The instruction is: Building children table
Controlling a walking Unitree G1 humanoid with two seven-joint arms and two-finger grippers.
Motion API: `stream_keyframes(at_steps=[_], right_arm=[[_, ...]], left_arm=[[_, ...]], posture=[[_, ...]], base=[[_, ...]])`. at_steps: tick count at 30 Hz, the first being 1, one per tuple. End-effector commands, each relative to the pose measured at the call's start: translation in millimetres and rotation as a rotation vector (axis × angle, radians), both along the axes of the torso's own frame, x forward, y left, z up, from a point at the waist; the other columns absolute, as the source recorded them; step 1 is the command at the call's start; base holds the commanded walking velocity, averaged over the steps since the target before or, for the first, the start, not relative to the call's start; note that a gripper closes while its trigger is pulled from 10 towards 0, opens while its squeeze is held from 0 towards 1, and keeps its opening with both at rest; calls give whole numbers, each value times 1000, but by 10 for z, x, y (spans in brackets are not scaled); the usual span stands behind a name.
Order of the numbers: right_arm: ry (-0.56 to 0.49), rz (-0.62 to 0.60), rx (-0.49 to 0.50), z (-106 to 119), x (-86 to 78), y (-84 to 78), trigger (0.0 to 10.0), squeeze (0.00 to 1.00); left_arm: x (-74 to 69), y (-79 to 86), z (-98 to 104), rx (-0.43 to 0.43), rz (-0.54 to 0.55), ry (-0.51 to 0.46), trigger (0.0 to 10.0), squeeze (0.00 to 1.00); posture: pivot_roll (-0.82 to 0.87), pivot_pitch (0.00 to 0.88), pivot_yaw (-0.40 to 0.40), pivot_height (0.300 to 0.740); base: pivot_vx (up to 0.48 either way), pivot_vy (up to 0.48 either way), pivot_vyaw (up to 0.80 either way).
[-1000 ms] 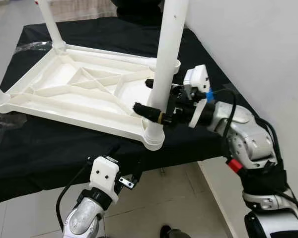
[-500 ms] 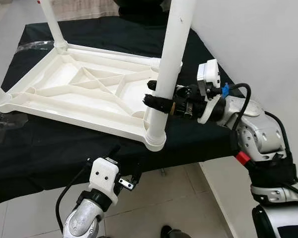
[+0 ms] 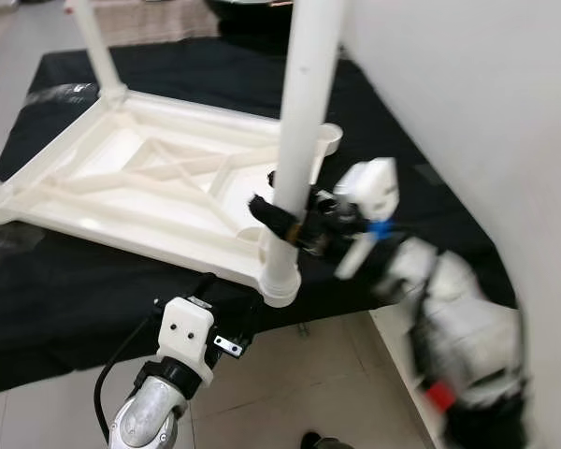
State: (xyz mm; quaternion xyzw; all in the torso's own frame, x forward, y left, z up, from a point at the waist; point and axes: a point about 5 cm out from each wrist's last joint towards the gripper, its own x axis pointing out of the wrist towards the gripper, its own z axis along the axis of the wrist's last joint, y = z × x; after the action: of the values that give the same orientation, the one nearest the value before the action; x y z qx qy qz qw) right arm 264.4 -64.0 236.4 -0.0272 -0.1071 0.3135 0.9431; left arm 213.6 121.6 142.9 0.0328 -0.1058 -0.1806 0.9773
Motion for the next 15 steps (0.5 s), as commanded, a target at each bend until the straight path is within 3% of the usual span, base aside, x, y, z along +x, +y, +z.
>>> stream_keyframes(at_steps=[1, 4, 8, 9, 10, 11, 15], right_arm=[[330, -180, -192, -771, 95, -171, 0, 0], [312, -110, -203, -778, 93, -99, 0, 0], [266, -119, -228, -700, 262, -179, 0, 0], [256, -134, -231, -657, 308, -211, 1608, 0], [256, -134, -231, -657, 308, -211, 1608, 0], [236, -126, -205, -578, 362, -241, 10000, 0], [212, -108, -168, -469, 400, -257, 10000, 0]], left_arm=[[-35, 41, -40, 13, 3, 30, 10000, 0], [-45, 18, -49, 9, -7, 32, 10000, 0], [-16, -11, -90, 6, -16, 39, 10000, 0], [-3, -10, -97, 6, -13, 40, 10000, 0], [-3, -10, -97, 6, -13, 40, 10000, 0], [1, -9, -100, 4, -9, 41, 10000, 0], [3, -7, -101, 2, -4, 40, 10000, 0]], posture=[[-20, 281, -12, 740], [-19, 255, -11, 740], [-12, 223, -13, 740], [-11, 207, -21, 740], [-11, 207, -21, 740], [-11, 207, -25, 740], [-11, 205, -27, 740]], base=[[0, 0, 0], [0, 0, 0], [0, 0, 0], [0, 0, 0], [0, 0, 0], [0, 0, 0], [0, 0, 0]])
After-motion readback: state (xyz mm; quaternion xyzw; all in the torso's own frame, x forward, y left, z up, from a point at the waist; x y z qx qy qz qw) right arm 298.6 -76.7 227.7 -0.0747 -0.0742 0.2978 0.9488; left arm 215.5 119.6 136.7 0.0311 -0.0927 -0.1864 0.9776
